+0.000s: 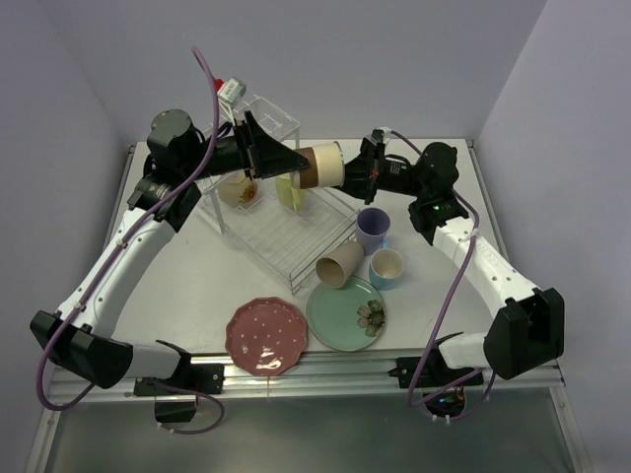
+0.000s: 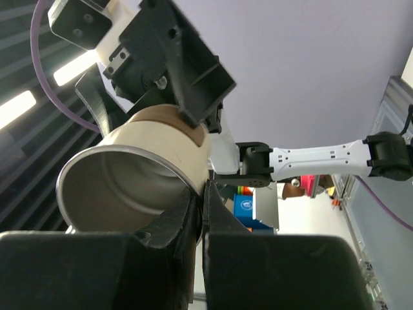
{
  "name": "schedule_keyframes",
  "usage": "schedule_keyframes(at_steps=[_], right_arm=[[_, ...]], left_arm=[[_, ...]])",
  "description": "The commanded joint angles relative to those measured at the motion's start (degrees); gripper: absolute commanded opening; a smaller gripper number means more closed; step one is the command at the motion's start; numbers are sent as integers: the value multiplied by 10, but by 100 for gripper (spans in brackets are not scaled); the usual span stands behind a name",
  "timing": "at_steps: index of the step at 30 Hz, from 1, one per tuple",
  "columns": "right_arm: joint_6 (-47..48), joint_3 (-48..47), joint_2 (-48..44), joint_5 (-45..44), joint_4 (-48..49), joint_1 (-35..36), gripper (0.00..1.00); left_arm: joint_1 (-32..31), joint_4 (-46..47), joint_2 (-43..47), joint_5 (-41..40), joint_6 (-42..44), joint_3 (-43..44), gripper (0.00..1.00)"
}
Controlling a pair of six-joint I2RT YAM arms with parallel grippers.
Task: Load the mixed dishes into the dish rack
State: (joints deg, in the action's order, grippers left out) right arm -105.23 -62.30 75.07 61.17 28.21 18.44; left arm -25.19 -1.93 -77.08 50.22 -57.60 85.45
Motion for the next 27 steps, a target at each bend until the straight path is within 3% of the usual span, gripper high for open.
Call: schedule_keyframes(at_steps=[1,6,9,10,11,12,13,15,16,18,21,24,27], right_arm=[[24,-28,2,1,3,5,0],[37,-34,10,-5,-3,5,0],[60,-50,17,-10,-21,5,0],[71,-65,20,-8,-30,5,0],[89,-73,24,-7,-48,4,6],[138,-84,25,-9,-106,2,33],[170,-109,25,-13,-148,-5,46],[300,-142,26,-38,-316,-17,69],[340,-173,27,-50,-369,-24,74],[455,-200,29,-81,-518,-50,78],[557,-222,29,-144,-653,-85,79],[657,-258,33,-244,-779,-96,79],[723,-270,31,-357,-850,-94,79]], left_arm=[[3,21,13,13,3,10,76],[2,-11,6,16,11,17,48],[2,-21,-3,22,12,16,18],[2,-50,-5,18,16,19,0],[2,-65,-9,6,22,30,0],[2,-82,-17,1,36,36,0],[2,-100,-22,-6,45,44,0],[6,-180,-39,-41,77,80,0],[8,-208,-47,-53,88,92,0],[16,-302,-72,-99,114,132,0],[24,-414,-109,-175,144,178,0],[26,-498,-154,-246,162,208,0],[25,-517,-182,-280,166,208,0]])
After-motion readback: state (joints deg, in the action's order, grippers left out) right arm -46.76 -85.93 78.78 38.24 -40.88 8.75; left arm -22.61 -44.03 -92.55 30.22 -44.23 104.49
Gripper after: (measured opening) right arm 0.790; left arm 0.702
